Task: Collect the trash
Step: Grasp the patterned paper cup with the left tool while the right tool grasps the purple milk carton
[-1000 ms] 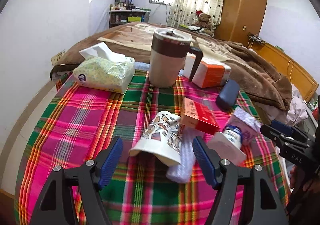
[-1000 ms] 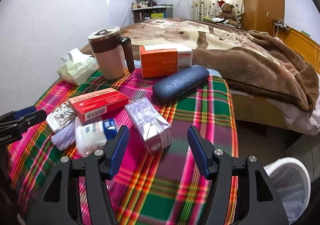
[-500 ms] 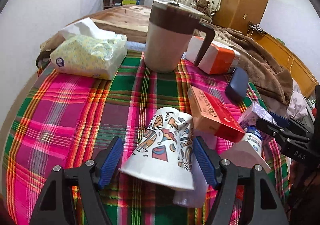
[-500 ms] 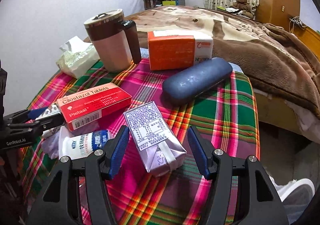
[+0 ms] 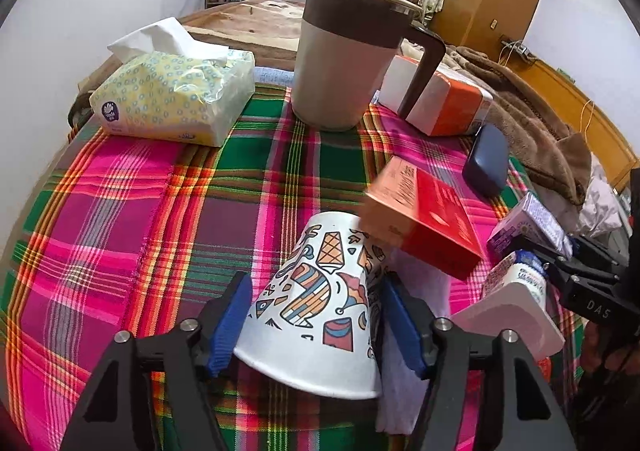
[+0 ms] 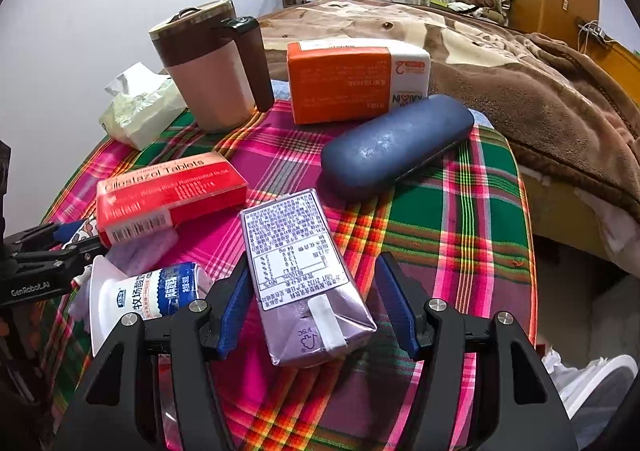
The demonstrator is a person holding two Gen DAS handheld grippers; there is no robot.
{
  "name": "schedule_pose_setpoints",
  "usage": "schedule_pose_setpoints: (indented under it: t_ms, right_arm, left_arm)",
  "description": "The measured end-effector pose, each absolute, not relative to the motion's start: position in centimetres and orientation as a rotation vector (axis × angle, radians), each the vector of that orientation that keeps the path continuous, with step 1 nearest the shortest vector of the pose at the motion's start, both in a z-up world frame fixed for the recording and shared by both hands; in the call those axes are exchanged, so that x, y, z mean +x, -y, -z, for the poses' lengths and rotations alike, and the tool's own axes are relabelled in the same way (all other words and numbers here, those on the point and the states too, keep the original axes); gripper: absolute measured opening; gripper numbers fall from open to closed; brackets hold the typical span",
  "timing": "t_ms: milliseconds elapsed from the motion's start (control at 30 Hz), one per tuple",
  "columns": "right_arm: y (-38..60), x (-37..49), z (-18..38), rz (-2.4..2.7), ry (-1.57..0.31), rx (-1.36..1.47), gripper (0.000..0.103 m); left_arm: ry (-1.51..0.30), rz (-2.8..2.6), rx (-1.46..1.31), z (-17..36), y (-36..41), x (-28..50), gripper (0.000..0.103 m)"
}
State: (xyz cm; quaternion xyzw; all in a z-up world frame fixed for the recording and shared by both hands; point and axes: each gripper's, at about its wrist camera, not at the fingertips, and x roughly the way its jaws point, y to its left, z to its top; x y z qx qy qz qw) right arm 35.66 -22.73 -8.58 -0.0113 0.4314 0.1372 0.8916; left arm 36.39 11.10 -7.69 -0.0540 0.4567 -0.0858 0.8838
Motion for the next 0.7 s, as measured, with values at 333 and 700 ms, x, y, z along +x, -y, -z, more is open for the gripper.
schedule_pose_setpoints:
  t_ms: [333, 700]
  right_arm:
    - [22.4, 34.9, 8.6, -0.283, -0.884, -0.033, 0.042]
    - [22.9, 33.1, 7.2, -0.268, -0.818, -0.022, 0.042]
  left_arm:
    - [-0.938, 0.143, -0.061, 7.5, -10.6, 35.6, 0.056]
    - [-0.894, 0.105, -0.060, 5.9, -11.1, 33.5, 0.050]
